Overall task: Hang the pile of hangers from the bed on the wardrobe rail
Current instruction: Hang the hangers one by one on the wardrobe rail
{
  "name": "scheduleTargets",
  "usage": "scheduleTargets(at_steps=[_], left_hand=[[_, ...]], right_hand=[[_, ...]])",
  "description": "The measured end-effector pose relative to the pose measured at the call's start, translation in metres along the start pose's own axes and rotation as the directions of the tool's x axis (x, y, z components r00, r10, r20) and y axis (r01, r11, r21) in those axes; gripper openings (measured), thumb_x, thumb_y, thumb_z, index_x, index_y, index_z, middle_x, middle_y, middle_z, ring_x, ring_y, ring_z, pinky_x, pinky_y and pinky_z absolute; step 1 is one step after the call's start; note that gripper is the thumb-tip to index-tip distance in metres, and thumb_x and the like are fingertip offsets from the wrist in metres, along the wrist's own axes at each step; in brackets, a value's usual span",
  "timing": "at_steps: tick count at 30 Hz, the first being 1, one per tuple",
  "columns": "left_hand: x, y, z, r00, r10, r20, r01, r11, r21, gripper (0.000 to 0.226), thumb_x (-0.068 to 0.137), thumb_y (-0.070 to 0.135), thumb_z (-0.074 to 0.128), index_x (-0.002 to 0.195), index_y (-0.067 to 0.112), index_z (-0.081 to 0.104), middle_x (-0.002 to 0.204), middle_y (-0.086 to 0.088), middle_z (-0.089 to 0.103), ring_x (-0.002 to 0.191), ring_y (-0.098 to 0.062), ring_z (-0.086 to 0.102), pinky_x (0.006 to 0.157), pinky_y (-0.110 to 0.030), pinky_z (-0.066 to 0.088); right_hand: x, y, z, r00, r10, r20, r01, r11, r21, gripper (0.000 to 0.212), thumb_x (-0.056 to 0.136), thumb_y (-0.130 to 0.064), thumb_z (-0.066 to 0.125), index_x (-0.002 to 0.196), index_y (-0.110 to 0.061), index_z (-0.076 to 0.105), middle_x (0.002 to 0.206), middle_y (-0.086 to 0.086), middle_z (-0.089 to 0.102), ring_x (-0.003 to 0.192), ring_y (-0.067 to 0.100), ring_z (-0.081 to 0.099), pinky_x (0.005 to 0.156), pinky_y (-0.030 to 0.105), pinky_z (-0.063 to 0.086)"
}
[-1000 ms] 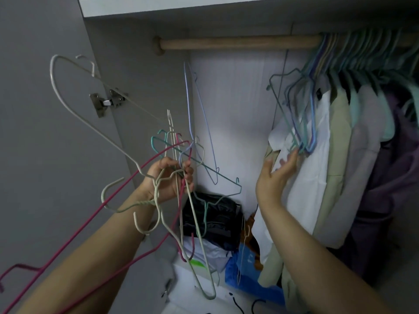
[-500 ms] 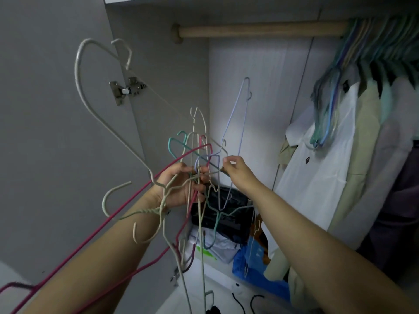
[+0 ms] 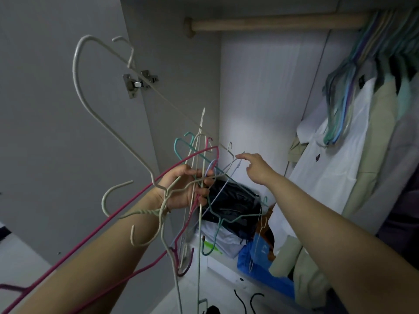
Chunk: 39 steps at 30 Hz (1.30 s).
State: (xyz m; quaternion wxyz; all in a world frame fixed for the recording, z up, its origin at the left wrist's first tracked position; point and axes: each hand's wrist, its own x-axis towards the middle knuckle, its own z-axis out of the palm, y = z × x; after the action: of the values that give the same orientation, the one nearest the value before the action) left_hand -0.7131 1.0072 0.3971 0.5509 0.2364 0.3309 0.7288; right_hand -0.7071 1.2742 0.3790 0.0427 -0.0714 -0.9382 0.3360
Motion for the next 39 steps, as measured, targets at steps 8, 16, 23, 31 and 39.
scheduleTargets(at_steps=[8,16,23,31,39], left_hand=[[-0.011,-0.007,0.016,0.996,-0.073,-0.054,0.077,0.993,0.086,0.034,0.066,0.020,0.074,0.097,0.008,0.067,0.083,-0.003,0.052,0.059,-0.012,0.046,0.063,-0.030,0.042],[-0.024,-0.010,0.008,0.998,-0.052,-0.028,0.052,0.999,0.006,0.047,0.077,0.021,0.063,0.122,0.010,0.059,0.091,-0.005,0.051,0.066,-0.013,0.043,0.066,-0.029,0.038],[-0.017,-0.015,0.015,1.000,-0.022,0.021,0.022,1.000,0.007,0.045,0.080,0.022,0.059,0.124,0.018,0.057,0.092,-0.005,0.049,0.067,-0.013,0.046,0.068,-0.029,0.035],[-0.013,-0.012,0.020,1.000,-0.008,-0.014,0.008,1.000,-0.001,0.068,0.075,0.021,0.064,0.139,0.017,0.043,0.090,-0.008,0.050,0.065,-0.014,0.044,0.066,-0.031,0.035],[-0.010,-0.010,0.024,1.000,-0.009,-0.027,0.010,0.999,0.052,0.048,0.072,0.026,0.068,0.116,0.009,0.064,0.088,-0.004,0.052,0.063,-0.012,0.028,0.063,-0.028,0.032]], right_hand=[[-0.005,0.006,0.013,0.988,-0.111,0.105,0.147,0.878,-0.456,0.047,0.090,-0.056,0.049,0.135,-0.042,0.043,0.157,0.000,0.014,0.145,0.022,0.005,0.116,0.052,0.002],[-0.024,0.018,0.022,0.988,-0.133,0.082,0.146,0.973,-0.177,0.038,0.093,-0.057,0.039,0.080,-0.023,0.047,0.083,0.001,0.056,0.089,0.025,0.050,0.080,0.038,0.042],[-0.027,0.020,0.031,0.985,0.169,-0.035,-0.154,0.952,0.263,0.043,0.090,-0.038,0.052,0.055,-0.019,0.035,0.059,0.002,0.040,0.060,0.020,0.042,0.065,0.031,0.027],[-0.015,0.021,0.025,0.917,0.399,0.026,-0.382,0.854,0.353,0.037,0.088,-0.014,0.049,0.057,-0.015,0.028,0.059,0.004,0.030,0.054,0.017,0.025,0.055,0.031,0.017],[-0.014,0.029,0.024,0.878,0.474,0.063,-0.472,0.836,0.279,0.037,0.088,-0.015,0.050,0.059,-0.015,0.028,0.059,0.006,0.029,0.052,0.018,0.024,0.052,0.030,0.017]])
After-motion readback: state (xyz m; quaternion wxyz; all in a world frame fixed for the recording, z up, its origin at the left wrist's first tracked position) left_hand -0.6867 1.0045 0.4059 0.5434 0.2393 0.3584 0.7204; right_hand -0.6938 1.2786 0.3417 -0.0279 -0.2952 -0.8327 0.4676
